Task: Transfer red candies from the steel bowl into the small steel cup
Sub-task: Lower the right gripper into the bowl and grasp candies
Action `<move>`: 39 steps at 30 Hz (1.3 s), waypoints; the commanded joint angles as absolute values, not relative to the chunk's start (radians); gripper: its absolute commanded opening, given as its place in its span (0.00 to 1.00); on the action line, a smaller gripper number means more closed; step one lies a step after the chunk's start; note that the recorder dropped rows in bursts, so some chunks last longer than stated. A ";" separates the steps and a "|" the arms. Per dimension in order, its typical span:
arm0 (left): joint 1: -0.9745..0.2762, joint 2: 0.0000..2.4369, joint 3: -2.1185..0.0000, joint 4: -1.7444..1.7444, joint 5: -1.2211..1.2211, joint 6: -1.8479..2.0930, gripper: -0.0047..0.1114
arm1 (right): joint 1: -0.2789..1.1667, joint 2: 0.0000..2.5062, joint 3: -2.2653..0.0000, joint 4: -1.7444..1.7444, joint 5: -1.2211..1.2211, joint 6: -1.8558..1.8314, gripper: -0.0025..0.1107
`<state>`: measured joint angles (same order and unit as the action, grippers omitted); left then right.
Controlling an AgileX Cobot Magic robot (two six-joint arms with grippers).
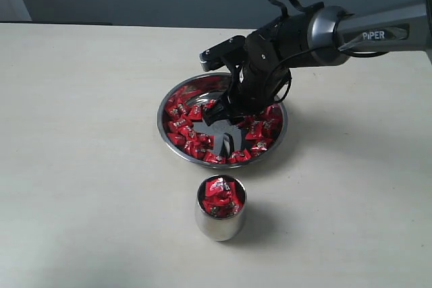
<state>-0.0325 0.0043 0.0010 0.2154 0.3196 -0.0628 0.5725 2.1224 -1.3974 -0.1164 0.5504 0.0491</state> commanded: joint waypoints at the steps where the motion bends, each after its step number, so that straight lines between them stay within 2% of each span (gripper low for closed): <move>1: -0.033 0.000 0.000 0.216 0.313 -0.068 0.04 | 0.566 2.138 -1.404 -0.123 0.565 0.050 0.42; 10: -0.033 0.000 0.000 0.216 0.313 -0.068 0.04 | 0.566 2.151 -1.404 -0.130 0.563 0.050 0.40; 13: -0.033 0.000 0.000 0.216 0.313 -0.068 0.04 | 0.566 2.151 -1.404 -0.134 0.563 0.050 0.27; 16: -0.033 0.000 0.000 0.216 0.313 -0.068 0.04 | 0.566 2.151 -1.404 -0.137 0.558 0.050 0.07; 18: -0.033 0.000 0.000 0.216 0.313 -0.068 0.04 | 0.566 2.151 -1.404 -0.137 0.551 0.050 0.02; 27: -0.033 0.000 0.000 0.216 0.313 -0.068 0.04 | 0.568 2.065 -1.404 -0.095 0.572 0.050 0.02; 39: -0.033 0.000 0.000 0.216 0.313 -0.068 0.04 | 0.613 1.899 -1.395 0.160 0.865 -0.076 0.02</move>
